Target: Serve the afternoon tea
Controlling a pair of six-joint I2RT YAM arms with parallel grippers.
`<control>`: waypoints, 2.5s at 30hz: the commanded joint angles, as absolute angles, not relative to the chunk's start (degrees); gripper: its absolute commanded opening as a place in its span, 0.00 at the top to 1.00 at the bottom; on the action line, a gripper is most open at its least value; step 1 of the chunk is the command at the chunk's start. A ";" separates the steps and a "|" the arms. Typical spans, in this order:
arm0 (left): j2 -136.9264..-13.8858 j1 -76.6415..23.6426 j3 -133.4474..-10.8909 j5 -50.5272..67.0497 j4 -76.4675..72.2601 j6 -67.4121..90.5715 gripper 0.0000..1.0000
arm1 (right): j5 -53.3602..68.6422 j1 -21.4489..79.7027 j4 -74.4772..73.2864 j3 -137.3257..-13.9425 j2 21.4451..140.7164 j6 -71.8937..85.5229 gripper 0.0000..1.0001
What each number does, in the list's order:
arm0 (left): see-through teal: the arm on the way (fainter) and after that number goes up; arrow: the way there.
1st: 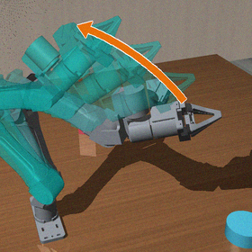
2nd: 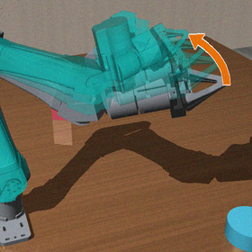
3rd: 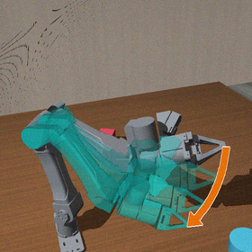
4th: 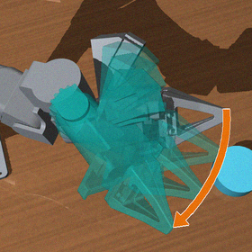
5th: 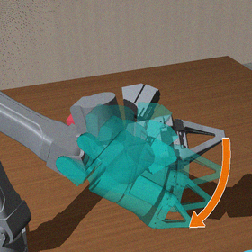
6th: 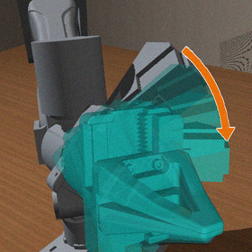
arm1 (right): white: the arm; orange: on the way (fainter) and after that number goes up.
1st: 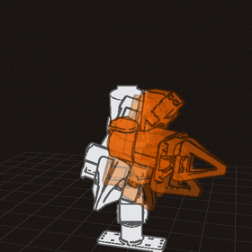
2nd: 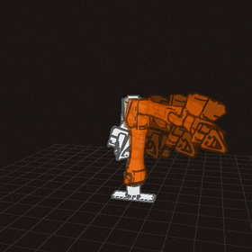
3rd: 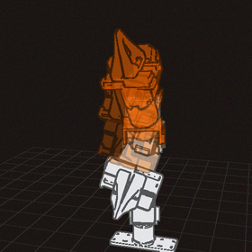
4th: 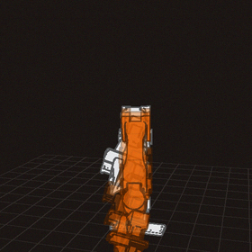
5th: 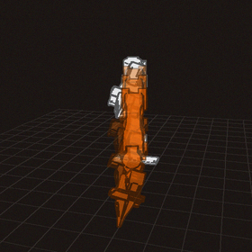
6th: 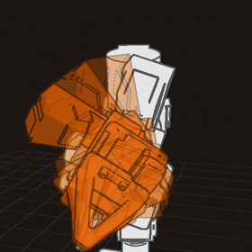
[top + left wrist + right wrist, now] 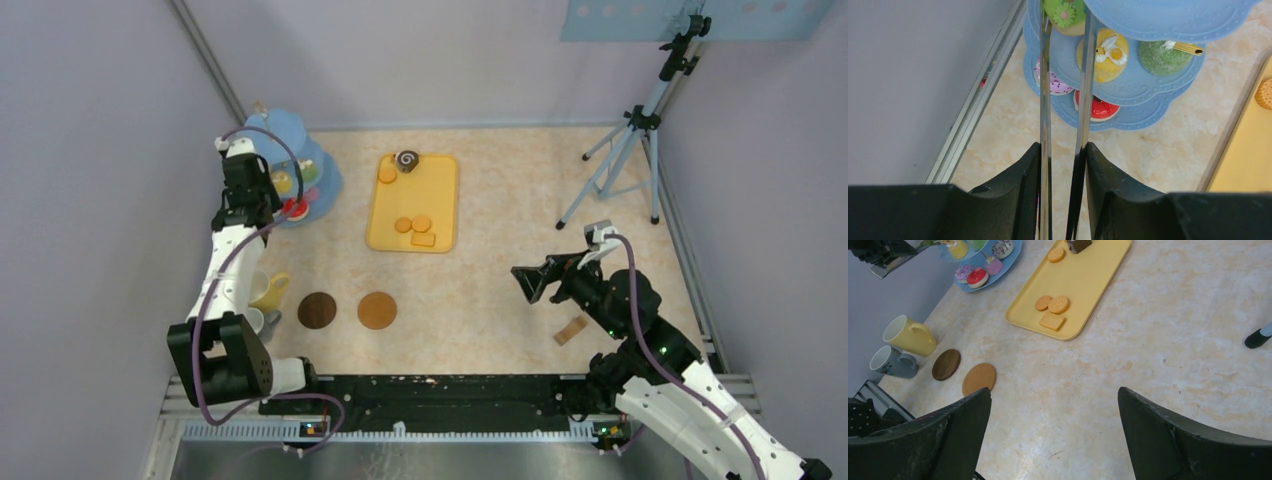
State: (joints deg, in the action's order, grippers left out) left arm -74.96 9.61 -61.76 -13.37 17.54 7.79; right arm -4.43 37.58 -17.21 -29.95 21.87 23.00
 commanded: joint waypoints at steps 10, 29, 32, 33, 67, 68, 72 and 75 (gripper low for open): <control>-74.96 9.71 -63.39 -14.62 16.25 8.68 0.43 | -5.02 37.22 -15.99 -30.88 22.66 22.50 0.05; -66.92 9.76 -63.29 -18.25 25.46 12.66 0.42 | -2.65 37.18 -15.77 -31.11 23.90 22.16 0.05; -64.19 9.76 -63.23 -18.50 29.09 14.23 0.44 | -2.79 37.20 -15.62 -31.10 24.20 22.18 0.05; -63.24 9.76 -63.01 -17.84 29.99 14.65 0.45 | -2.81 37.20 -15.62 -31.16 24.37 22.11 0.05; -89.59 -26.65 -79.48 -12.16 21.94 9.06 0.36 | -10.76 37.21 -18.67 -32.50 27.50 22.60 0.06; -92.06 -25.35 -82.52 -8.58 23.32 8.57 0.37 | -10.94 37.18 -18.70 -32.37 27.22 22.71 0.06; -101.48 -21.35 -94.20 -0.36 28.01 6.51 0.37 | -11.18 37.20 -19.24 -32.30 26.31 23.50 0.06; -106.64 -21.22 -100.89 -2.72 30.88 4.73 0.37 | -11.64 37.25 -19.23 -32.30 26.09 23.36 0.06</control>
State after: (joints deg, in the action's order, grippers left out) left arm -103.13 -21.93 -92.88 -4.21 28.12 8.82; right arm -10.04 37.58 -19.84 -30.06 26.81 22.79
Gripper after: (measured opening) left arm 0.630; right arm 0.946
